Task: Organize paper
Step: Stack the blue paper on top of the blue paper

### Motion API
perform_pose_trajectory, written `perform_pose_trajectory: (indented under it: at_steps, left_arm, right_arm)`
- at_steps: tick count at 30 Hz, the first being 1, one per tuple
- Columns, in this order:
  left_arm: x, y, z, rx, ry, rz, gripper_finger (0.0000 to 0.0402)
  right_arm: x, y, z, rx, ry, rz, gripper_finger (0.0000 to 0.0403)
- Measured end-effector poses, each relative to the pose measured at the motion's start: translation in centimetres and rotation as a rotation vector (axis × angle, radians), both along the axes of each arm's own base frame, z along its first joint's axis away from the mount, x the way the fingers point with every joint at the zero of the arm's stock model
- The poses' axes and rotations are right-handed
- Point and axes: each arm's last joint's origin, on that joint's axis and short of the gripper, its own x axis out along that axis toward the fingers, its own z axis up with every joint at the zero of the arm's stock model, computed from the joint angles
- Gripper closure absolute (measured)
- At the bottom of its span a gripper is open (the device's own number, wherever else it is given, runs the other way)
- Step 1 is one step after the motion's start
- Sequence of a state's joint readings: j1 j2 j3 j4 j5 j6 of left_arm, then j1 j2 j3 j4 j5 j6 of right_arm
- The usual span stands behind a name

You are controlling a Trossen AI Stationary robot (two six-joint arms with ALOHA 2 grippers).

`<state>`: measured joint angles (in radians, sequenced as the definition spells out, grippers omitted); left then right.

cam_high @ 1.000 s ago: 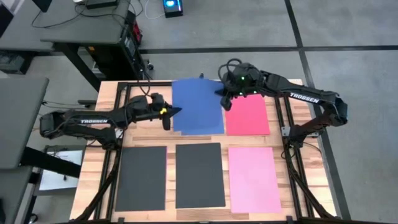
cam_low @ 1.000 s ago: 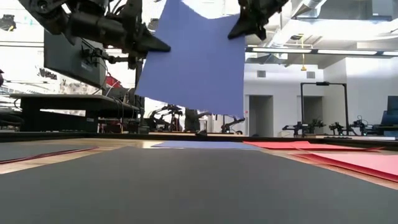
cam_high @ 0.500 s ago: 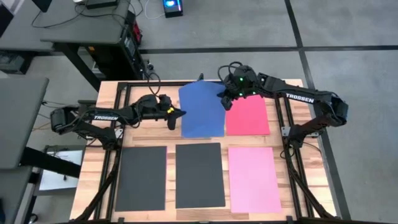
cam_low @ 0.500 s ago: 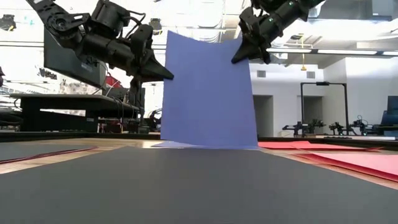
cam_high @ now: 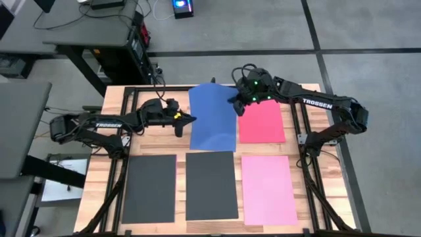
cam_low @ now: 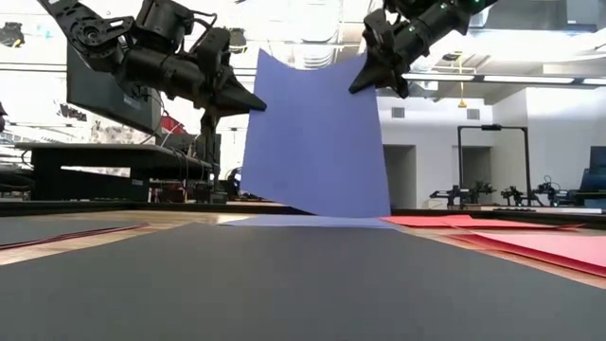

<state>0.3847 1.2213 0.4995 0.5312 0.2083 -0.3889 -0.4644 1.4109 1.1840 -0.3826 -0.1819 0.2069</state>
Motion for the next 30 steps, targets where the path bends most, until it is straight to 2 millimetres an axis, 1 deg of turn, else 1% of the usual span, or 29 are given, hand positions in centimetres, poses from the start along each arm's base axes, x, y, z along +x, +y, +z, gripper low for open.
perform_pose_trajectory:
  at_steps: [4, 13, 16, 22, 26, 30]
  left_arm:
    - [-0.1, -0.2, 0.3, -0.023, -0.018, -0.052, 0.0402]
    - [0.1, -1.0, 0.3, -0.072, -0.025, -0.149, 0.0402]
    - [0.2, -1.2, 0.3, -0.079, -0.024, -0.168, 0.0402]
    - [0.1, -1.0, 0.1, -0.078, -0.006, -0.159, 0.0402]
    - [-0.1, -0.1, -0.7, -0.081, 0.05, -0.099, 0.0402]
    - [0.0, 0.6, -1.6, -0.096, 0.088, -0.068, 0.0402]
  right_arm:
    - [0.1, 0.6, -0.2, 0.051, 0.011, 0.023, 0.0403]
    - [1.0, 3.7, -0.5, 0.116, 0.04, 0.139, 0.0403]
    - [1.1, 4.1, -0.6, 0.138, 0.051, 0.15, 0.0403]
    - [0.9, 3.5, -0.8, 0.146, 0.063, 0.127, 0.0403]
    - [0.5, 2.6, -0.9, 0.147, 0.064, 0.094, 0.0403]
    - [-0.2, 1.5, -2.6, 0.168, 0.105, 0.047, 0.0403]
